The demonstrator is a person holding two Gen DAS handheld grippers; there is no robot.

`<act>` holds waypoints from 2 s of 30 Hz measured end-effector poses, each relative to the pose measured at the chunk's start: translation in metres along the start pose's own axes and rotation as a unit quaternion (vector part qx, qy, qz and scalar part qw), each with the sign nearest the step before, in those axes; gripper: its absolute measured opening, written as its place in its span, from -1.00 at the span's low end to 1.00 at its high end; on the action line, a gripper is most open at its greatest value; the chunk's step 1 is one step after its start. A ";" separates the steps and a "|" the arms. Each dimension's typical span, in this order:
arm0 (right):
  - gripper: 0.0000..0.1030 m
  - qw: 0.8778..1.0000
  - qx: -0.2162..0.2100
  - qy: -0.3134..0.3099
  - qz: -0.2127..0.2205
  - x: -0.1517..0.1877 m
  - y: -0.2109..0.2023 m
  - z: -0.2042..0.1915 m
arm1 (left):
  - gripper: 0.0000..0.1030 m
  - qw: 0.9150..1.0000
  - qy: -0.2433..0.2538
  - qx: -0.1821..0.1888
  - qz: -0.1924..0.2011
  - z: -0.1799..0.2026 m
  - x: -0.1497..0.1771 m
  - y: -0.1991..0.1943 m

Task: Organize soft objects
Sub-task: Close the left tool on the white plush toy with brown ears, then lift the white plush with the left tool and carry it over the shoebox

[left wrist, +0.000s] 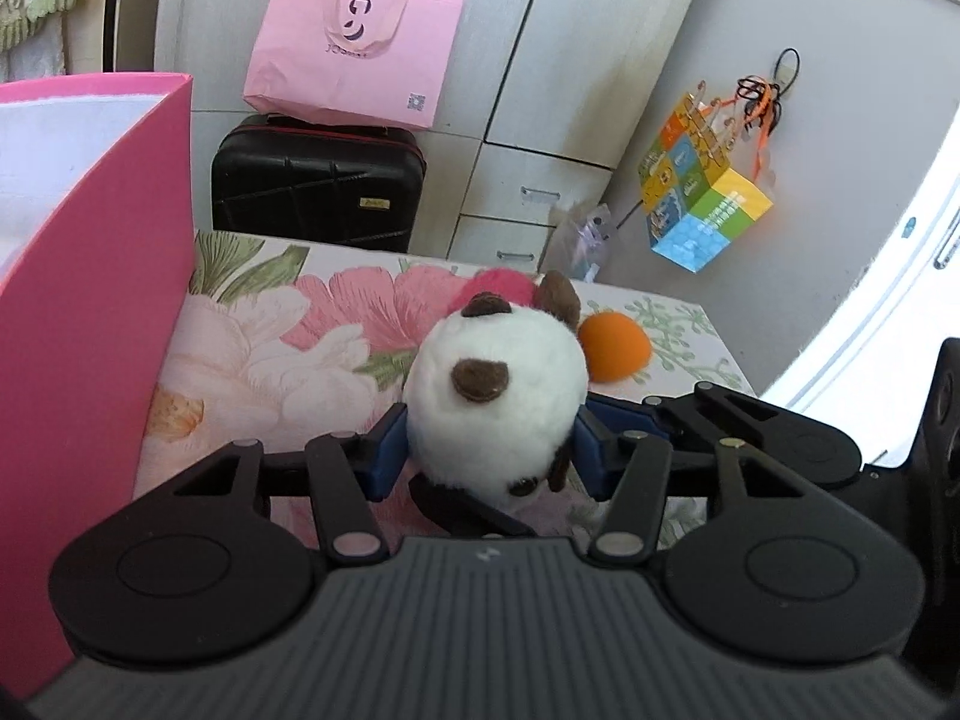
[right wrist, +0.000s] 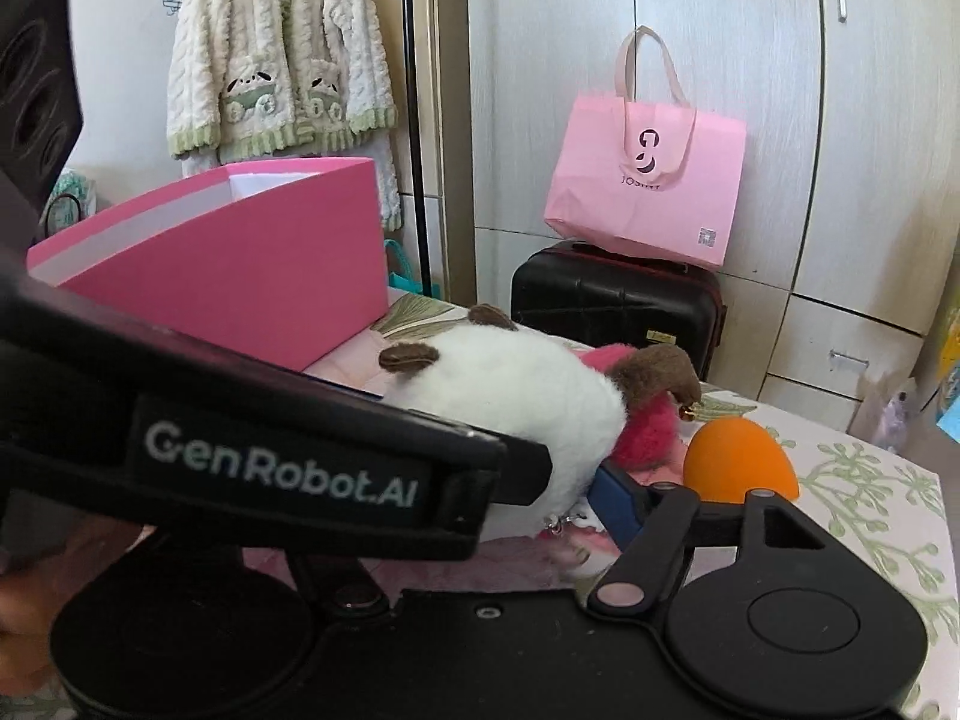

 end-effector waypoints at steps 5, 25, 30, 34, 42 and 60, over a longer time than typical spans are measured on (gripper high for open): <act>0.45 1.000 0.003 0.025 0.003 0.002 -0.016 -0.006 | 0.06 1.000 0.006 0.008 -0.003 0.005 0.006 -0.018; 0.45 0.998 0.035 0.012 0.041 0.011 -0.099 -0.062 | 0.06 0.996 0.070 0.049 0.014 0.031 0.031 -0.109; 0.45 0.998 0.040 0.016 0.042 0.016 -0.116 -0.075 | 0.06 0.995 0.074 0.061 0.011 0.031 0.042 -0.129; 0.45 0.998 0.047 0.024 0.040 0.023 -0.129 -0.087 | 0.06 0.994 0.085 0.062 0.011 0.034 0.052 -0.145; 0.45 0.997 0.053 0.034 0.039 0.032 -0.156 -0.114 | 0.06 0.993 0.087 0.080 0.005 0.030 0.066 -0.184; 0.46 0.998 -0.061 0.001 0.027 -0.029 -0.199 -0.191 | 0.06 0.993 0.086 0.082 -0.021 -0.001 0.016 -0.292</act>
Point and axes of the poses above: each gripper's, at about its wrist camera, not at the fingertips, and y roughly the way its jaws point, z to its right, x to its underside, the point moved 5 cm from there along y, roughly the way its jaws point, and after that the axes turned 14 degrees about z, right-handed, at the moved point
